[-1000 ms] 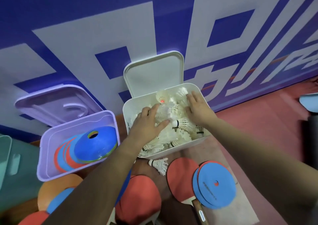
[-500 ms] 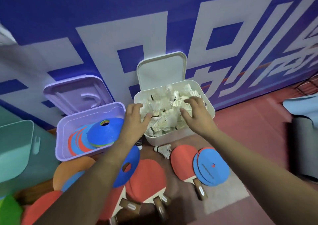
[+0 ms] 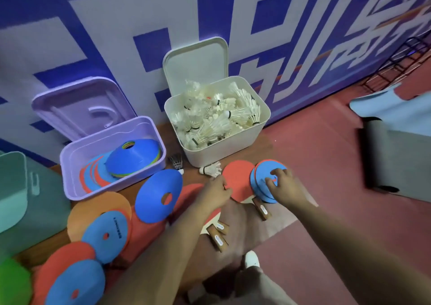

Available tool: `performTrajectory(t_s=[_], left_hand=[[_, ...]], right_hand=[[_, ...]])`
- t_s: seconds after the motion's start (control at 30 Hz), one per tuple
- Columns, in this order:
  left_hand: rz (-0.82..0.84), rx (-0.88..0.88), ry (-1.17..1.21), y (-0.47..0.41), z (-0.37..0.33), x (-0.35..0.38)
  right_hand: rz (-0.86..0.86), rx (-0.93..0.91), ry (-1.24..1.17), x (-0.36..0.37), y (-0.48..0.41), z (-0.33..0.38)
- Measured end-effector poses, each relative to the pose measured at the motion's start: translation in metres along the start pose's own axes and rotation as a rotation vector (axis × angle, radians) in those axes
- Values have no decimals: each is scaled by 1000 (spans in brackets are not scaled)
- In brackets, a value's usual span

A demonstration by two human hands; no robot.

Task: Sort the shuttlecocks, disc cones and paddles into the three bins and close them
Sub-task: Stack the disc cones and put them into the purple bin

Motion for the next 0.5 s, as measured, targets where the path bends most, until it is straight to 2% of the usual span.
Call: performTrajectory(t_s=[0.17, 0.4, 0.5], left_hand=[[77, -6, -98, -32, -37, 54], [103, -297, -32, -65, -40, 110], [43, -400, 23, -69, -39, 121]], right_hand=[[55, 131, 37, -5, -31, -72], [200, 143, 37, 8, -86, -109], [219, 181, 13, 18, -97, -118]])
Point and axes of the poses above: each hand's wrist, its own y-axis away from the middle knuckle, its own x-axis out of the palm, z = x × y, the point moved 7 cm from there along -y, towards the middle knuckle, and after that the axes turned 9 degrees about -z, right-handed, at the moved point
